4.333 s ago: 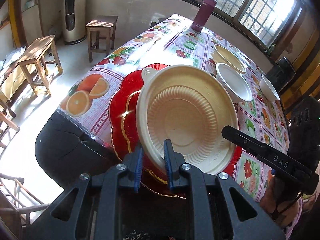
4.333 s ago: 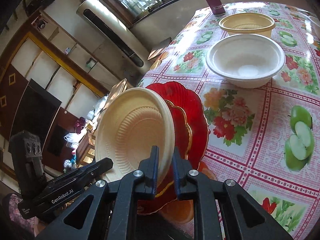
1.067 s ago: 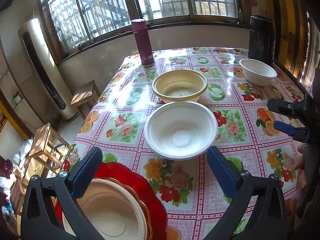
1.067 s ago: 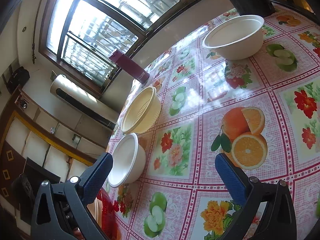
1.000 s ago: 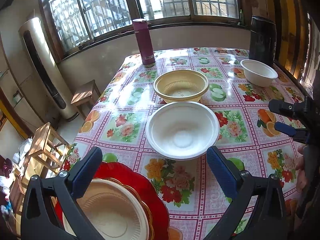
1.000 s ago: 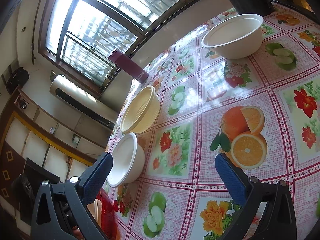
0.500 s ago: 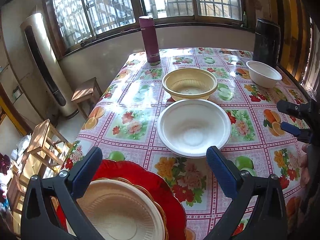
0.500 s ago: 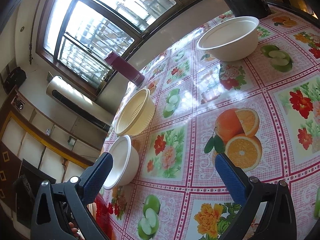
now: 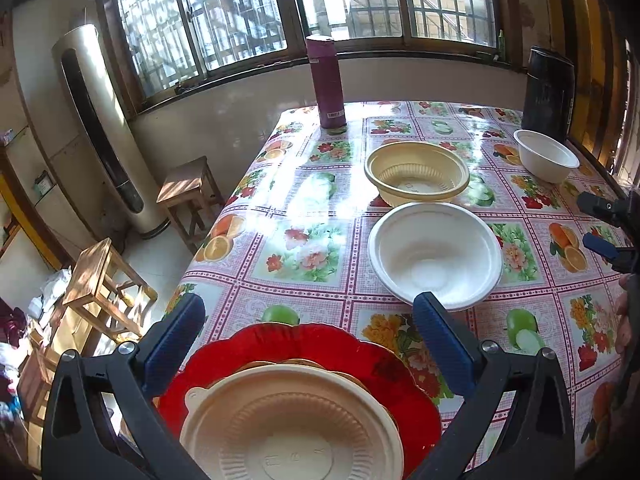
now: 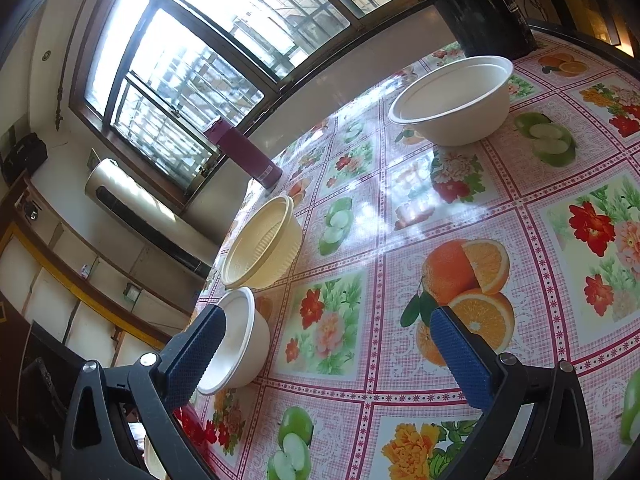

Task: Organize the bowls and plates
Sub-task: 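Move the right gripper away from the stack toward the large white bowl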

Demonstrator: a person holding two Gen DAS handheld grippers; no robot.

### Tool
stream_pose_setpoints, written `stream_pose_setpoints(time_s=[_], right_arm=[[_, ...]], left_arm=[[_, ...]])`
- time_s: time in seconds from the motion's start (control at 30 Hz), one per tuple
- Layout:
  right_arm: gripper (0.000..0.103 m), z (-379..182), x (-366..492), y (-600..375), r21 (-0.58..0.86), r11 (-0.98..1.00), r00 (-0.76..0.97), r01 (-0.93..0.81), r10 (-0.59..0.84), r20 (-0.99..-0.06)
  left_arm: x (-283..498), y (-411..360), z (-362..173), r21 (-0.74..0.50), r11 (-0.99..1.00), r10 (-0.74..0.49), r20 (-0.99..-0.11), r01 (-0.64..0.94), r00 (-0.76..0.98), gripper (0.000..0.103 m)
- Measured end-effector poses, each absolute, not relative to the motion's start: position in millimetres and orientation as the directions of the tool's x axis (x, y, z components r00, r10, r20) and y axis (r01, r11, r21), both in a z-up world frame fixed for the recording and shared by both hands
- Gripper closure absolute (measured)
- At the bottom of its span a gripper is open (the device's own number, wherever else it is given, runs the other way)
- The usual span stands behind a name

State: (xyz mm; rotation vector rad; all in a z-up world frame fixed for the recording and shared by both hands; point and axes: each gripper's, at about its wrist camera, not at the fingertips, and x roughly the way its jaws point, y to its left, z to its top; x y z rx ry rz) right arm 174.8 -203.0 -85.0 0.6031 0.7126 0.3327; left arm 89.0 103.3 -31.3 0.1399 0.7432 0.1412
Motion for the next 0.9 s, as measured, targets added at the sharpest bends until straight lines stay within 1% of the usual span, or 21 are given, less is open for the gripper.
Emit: stream_pose_setpoints(time_s=[0.17,0.27,0.4,0.47,0.53,0.6,0.7,0.8,0.9], right_arm=[[0.001,-64.2,194.4,-167.8,0.624,0.766,0.705,-0.156,0.529,-0.473],[0.001,-58.2,211.2,-140.2,0.638,0.746,0.672,-0.194,0.575,-0.468],[0.001,-60.2,220.6,-112.4,0.686,0.691,0.632,-0.228,0.641,-0.436],[0.001,-67.0,220.0,-107.0,0.693,0.679,0.61,-0.242,0.662,-0.436],[0.001,-76.6,221.8,-108.5,0.692,0.683,0.595,-0.236,0.664,-0.452],[0.001,-87.1,227.4,-115.9,0.724,0.662,0.576,-0.196,0.675,-0.461],[0.001,-94.4,232.8,-124.3,0.775,0.612,0.562,-0.16,0.702,-0.438],[0.001,-92.4,232.0,-123.9,0.767,0.62,0.574,-0.165,0.693,-0.436],[0.001,-94.1,234.1,-119.6,0.78,0.601,0.549,-0.172,0.716,-0.431]], left_arm=[[94.8,117.7,-27.2,0.213,0.971,0.225,-0.651,-0.11,0.725,0.0],[103.9,126.9,-25.9,0.242,0.961,0.262,-0.646,-0.133,0.717,0.0],[117.7,136.8,-24.9,0.291,0.942,0.322,-0.638,-0.169,0.699,0.0],[122.3,139.6,-25.3,0.305,0.935,0.342,-0.637,-0.181,0.691,0.0],[126.9,139.5,-26.9,0.319,0.929,0.357,-0.636,-0.189,0.684,0.0],[132.9,140.1,-29.8,0.327,0.925,0.368,-0.642,-0.193,0.673,0.0],[140.4,134.3,-35.6,0.342,0.92,0.38,-0.65,-0.193,0.658,0.0],[147.0,128.7,-40.6,0.342,0.92,0.382,-0.665,-0.193,0.642,0.0],[151.4,123.2,-43.1,0.34,0.92,0.382,-0.672,-0.194,0.634,0.0]])
